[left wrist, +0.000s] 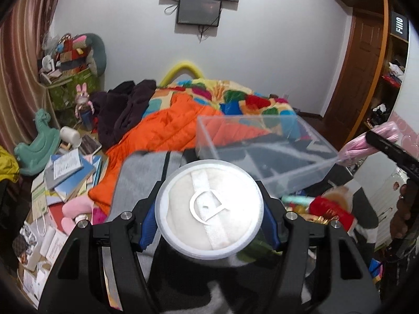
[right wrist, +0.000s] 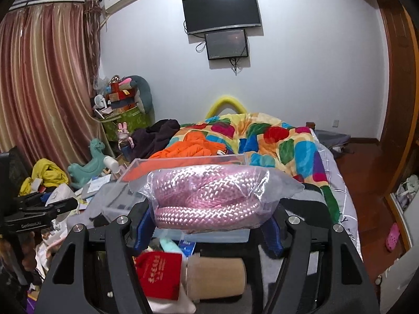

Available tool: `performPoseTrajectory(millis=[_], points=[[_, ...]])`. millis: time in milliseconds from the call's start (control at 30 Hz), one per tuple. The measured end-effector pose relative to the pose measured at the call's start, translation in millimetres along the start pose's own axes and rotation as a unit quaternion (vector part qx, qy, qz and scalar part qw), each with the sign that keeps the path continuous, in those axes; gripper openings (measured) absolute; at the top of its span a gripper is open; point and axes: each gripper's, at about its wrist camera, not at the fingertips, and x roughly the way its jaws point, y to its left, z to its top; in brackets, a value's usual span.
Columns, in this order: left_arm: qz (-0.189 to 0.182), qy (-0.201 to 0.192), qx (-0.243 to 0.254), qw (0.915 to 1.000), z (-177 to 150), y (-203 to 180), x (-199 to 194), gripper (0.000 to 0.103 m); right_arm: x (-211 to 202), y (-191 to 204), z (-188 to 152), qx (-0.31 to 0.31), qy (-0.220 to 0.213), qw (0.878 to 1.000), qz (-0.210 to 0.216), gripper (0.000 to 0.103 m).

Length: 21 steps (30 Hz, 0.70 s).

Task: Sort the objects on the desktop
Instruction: 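Carry the white round container with the left gripper while the right carries the bagged pink rope, then lower both held items into the clear plastic box and open both grippers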

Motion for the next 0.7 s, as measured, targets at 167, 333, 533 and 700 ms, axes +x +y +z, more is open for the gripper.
performPoseTrajectory(millis=[167, 333, 533, 700], points=[[-0.016, -0.001, 0.006, 0.9999, 22.9, -8.5, 5.7, 0.065, 13.2, -10.0, 14.5, 0.017, 0.003, 1.000, 0.011, 0.065], [-0.043, 0.009, -0.009, 0.9990, 38.3, -18.2, 28.9, 0.065, 24.0, -9.4, 18.5, 0.012, 0.004, 1.000, 0.011, 0.065], [-0.060, 0.042, -0.015, 0.9972, 46.6, -33.2, 67.2, 0.065, 41.5, -10.6, 14.9, 0.008, 0.024, 0.999, 0.020, 0.065], [-0.061, 0.072, -0.009, 0.9955, 46.9, -41.1, 94.4, 0.065, 63.3, -16.1, 7.2, 0.010, 0.052, 0.998, 0.027, 0.065]])
